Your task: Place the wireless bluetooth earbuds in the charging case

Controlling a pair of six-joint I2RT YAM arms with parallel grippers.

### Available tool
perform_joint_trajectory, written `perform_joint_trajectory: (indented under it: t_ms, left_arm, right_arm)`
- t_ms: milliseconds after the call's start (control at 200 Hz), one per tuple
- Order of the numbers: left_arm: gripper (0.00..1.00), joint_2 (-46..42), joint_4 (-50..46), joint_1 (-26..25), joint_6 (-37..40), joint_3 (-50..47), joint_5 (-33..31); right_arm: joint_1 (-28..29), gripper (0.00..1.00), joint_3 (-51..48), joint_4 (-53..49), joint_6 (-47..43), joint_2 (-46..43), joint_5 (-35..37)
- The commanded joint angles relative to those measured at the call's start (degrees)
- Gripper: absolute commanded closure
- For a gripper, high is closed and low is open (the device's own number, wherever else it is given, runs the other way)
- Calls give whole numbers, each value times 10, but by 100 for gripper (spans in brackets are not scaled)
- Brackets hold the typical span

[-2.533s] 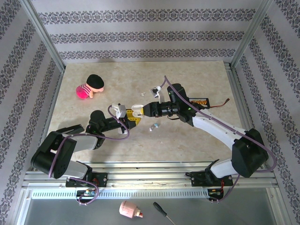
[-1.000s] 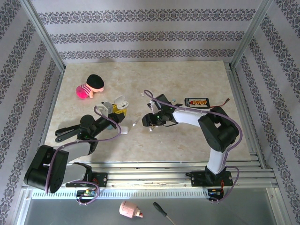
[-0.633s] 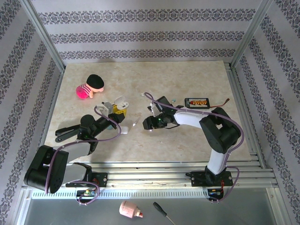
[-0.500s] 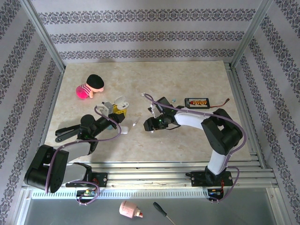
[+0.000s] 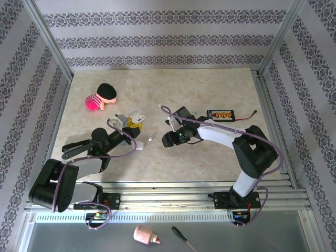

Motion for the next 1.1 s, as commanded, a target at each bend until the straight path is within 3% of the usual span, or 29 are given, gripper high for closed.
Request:
perform_joint_trajectory:
  t_ms: [0, 300, 774, 1094]
  left_arm:
    - [73, 0, 48, 7, -2, -8, -17]
    - [73, -23, 21, 14, 20, -14, -73]
    - [72, -39, 29, 31, 9, -29, -83]
    - [72, -36, 28, 31, 8, -25, -78]
  right_arm:
    - [7, 40, 46, -19, -39, 37, 5]
    - [37, 33, 124, -108, -30, 104, 59]
    - [40, 29, 81, -107, -10, 102, 62]
    - [42, 36, 53, -102, 11, 59, 32]
